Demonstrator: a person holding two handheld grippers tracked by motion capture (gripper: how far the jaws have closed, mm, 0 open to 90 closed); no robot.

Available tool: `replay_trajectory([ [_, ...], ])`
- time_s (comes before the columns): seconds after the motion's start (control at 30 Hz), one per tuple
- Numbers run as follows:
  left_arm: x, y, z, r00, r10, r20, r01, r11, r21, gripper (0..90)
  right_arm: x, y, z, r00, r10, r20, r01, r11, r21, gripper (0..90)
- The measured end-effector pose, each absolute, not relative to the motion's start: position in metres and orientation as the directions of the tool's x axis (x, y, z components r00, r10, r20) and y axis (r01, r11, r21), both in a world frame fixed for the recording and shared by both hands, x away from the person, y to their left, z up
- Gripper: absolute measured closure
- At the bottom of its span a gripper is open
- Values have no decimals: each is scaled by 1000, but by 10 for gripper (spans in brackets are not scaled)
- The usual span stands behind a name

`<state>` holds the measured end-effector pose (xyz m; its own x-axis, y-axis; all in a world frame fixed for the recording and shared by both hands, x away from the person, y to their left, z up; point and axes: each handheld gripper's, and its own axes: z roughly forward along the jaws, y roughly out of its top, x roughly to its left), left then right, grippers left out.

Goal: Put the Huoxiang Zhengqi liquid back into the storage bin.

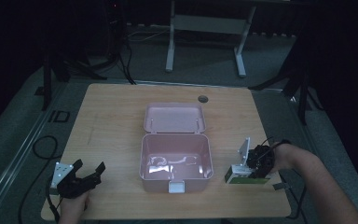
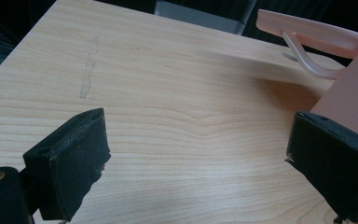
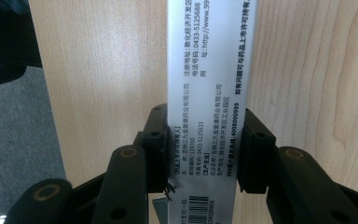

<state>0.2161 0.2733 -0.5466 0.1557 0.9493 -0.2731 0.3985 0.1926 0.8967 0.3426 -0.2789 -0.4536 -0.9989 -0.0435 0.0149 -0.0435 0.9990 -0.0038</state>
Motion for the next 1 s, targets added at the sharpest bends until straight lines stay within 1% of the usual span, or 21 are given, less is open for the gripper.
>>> replay_trajectory([
  [0.1, 216, 273, -547, 154, 950, -273, 399, 193, 896, 58, 341, -280, -454, -998, -63, 10, -63, 998, -2, 619],
  [0.43, 216, 274, -547, 152, 949, -277, 398, 198, 896, 58, 341, -280, -450, -999, -32, 13, -32, 999, -15, 619],
  [0.6, 216, 274, -547, 149, 949, -279, 397, 201, 895, 58, 341, -282, -433, -1000, 4, 6, 4, 998, 61, 619],
  [0.8, 216, 274, -547, 148, 948, -282, 399, 204, 894, 58, 340, -277, -409, -998, 55, 13, 56, 996, 65, 619],
  [0.93, 216, 275, -547, 147, 947, -285, 402, 206, 892, 58, 340, -275, -394, -997, 78, 5, 78, 993, 86, 619],
  [1.0, 216, 275, -547, 147, 947, -284, 403, 205, 892, 59, 340, -272, -379, -994, 106, 0, 106, 988, 112, 619],
])
